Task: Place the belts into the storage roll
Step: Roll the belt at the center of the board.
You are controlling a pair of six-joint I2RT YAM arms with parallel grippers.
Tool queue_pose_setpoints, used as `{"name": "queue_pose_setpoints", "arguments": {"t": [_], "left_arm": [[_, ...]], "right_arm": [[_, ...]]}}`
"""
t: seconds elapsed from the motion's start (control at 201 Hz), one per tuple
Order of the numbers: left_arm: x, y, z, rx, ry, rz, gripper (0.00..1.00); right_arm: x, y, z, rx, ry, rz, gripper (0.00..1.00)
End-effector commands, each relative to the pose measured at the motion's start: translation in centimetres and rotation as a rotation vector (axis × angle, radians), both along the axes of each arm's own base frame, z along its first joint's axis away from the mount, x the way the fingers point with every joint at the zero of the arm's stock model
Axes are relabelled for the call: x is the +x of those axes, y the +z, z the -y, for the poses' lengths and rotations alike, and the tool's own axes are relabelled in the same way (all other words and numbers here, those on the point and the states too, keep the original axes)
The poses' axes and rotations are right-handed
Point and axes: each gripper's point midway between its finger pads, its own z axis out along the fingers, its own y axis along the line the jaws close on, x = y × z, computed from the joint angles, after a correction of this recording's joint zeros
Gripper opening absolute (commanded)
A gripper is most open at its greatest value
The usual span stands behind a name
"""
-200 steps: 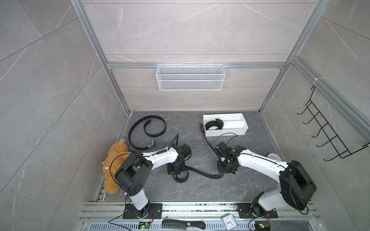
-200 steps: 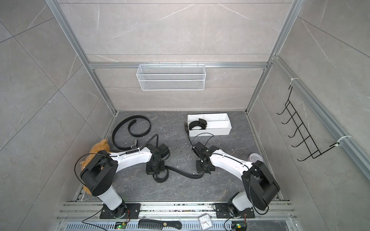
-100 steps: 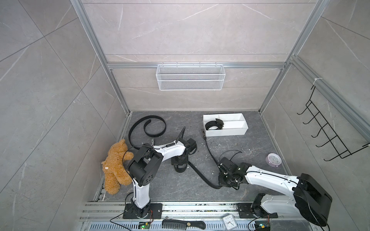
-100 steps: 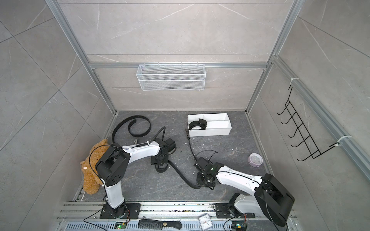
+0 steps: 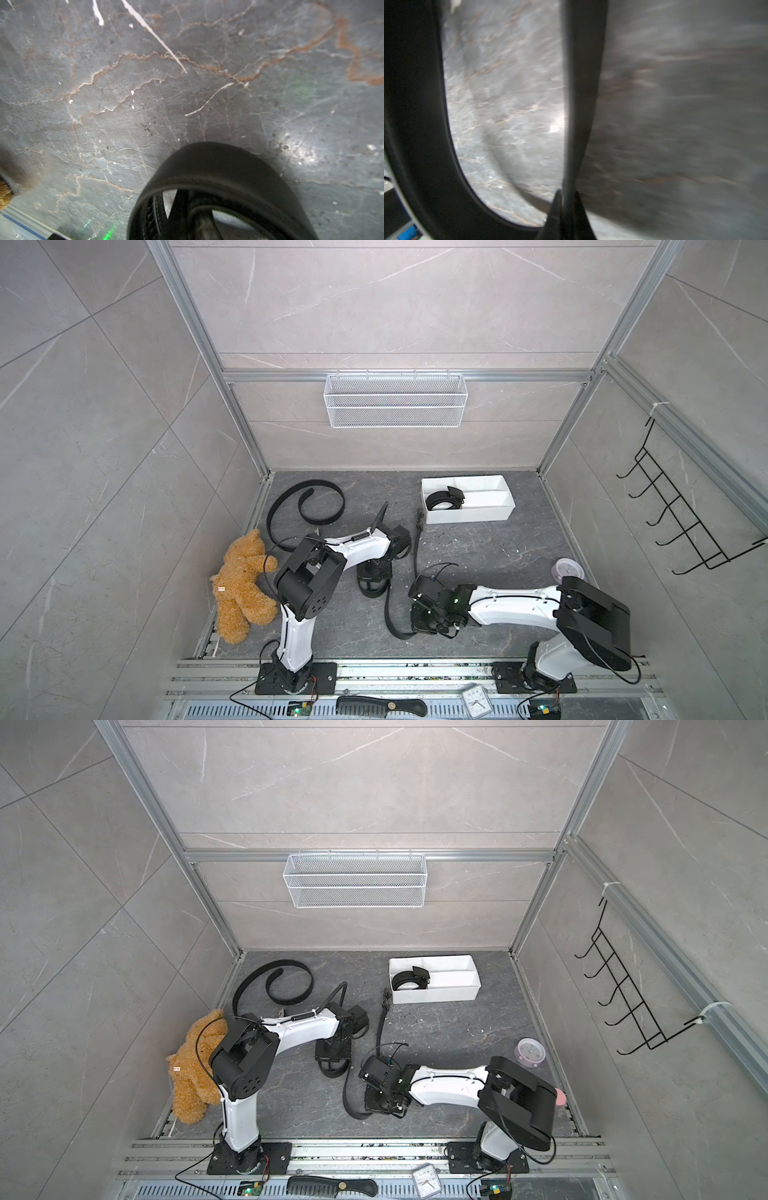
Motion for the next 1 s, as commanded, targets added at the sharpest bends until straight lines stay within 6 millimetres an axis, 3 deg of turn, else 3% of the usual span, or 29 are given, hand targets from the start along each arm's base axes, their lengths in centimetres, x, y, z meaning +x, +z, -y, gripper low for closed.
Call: {"name": "queue_pose_setpoints", "arguments": {"t": [0.0,0.124,0.328,0.523,0.582,0.652,0.776,0.911,0.99], "left_arm": [[5.0,-3.8,4.7,-0.178,-0.015,0.135,0.00],[4.5,-4.6,4.2,-0.180,0.007,0.118,0.00],[3.8,-5.8,3.6,-0.189,0.052,0.088,0.00],[3.2,-6.7,3.3,-0.223,0.108,0.064,0.00],[3.0,-6.9,3.3,-0.230,0.116,0.060,0.00],[2.8,-7.3,3.2,-0.231,0.126,0.053,0.00],[2.4,-7.8,3.1,-0.237,0.135,0.043,0.00],[2.2,-8.1,3.2,-0.242,0.139,0.034,0.00],[2.2,-8.1,3.2,-0.244,0.139,0.036,0.00]], "right_arm": [[-0.2,-0.5,-0.2,-0.062,0.038,-0.017,0.31],[0.9,1.3,2.5,-0.180,0.019,0.059,0.54],[3.0,4.3,6.6,-0.274,0.058,0.122,0.63],[8.1,7.7,10.9,-0.291,0.036,0.179,0.72],[10.0,8.5,11.8,-0.320,0.053,0.211,0.80],[12.6,9.0,12.4,-0.355,0.079,0.240,0.81],[18.2,8.2,11.9,-0.412,0.154,0.311,0.79],[23.2,5.4,8.8,-0.381,0.229,0.331,0.77],[25.5,3.0,9.2,-0.461,0.246,0.327,0.77]]}}
